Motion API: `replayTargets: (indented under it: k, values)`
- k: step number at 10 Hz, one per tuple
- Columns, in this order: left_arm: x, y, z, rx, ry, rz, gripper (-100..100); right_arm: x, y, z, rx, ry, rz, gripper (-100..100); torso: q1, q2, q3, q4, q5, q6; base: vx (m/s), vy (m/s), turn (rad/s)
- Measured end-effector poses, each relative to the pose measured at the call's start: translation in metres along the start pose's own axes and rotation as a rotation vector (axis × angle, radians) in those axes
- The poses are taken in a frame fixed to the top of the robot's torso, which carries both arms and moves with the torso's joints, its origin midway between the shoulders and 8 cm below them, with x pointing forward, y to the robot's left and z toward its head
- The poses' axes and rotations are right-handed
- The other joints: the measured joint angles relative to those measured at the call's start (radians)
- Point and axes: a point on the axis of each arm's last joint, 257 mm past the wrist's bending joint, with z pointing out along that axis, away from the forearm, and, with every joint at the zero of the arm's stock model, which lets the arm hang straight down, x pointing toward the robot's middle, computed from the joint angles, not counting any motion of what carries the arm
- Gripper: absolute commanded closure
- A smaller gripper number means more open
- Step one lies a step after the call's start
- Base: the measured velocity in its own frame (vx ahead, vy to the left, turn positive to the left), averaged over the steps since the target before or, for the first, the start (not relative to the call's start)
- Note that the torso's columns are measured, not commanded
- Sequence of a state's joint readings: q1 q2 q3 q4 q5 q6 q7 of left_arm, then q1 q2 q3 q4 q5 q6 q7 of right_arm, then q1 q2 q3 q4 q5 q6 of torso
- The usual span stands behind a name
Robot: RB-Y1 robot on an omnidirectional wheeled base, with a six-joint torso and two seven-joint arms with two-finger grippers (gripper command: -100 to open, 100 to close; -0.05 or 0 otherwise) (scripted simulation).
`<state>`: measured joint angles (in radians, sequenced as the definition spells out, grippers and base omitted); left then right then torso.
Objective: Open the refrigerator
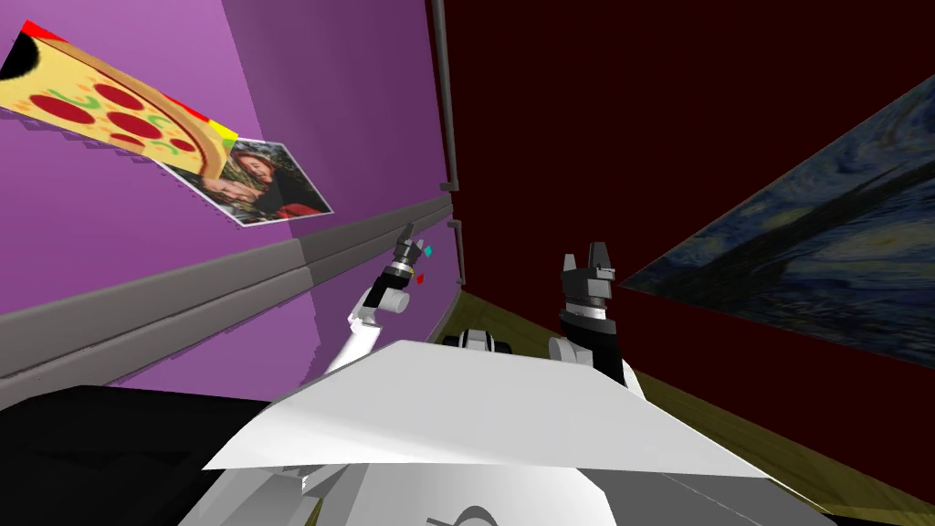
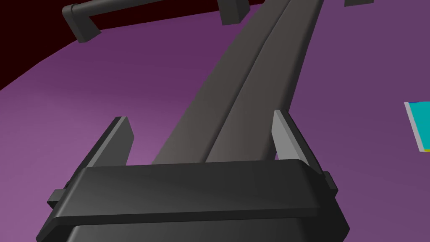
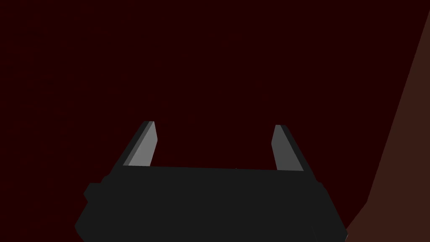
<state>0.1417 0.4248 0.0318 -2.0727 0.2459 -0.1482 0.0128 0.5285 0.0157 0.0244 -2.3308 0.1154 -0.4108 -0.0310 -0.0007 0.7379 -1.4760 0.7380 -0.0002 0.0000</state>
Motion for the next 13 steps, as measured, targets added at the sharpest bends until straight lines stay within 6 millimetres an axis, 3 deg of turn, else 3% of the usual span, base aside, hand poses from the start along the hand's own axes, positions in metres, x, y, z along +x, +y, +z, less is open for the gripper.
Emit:
replayTargets:
  k: [8, 13]
  values:
    - [-0.029, 0.037, 0.05, -0.172, 0.053, 0.001, -100, 0.0, 0.0, 0.0, 0.0, 0.0, 0.0, 0, 0.001, 0.0, 0.0, 0.0, 0.0, 0.0, 0.028, -0.047, -0.086]
    - [-0.063, 0.056, 0.075, -0.282, 0.047, 0.02, -100, 0.0, 0.0, 0.0, 0.0, 0.0, 0.0, 0, 0.001, 0.001, 0.001, 0.0, 0.0, 0.0, 0.028, -0.039, -0.078]
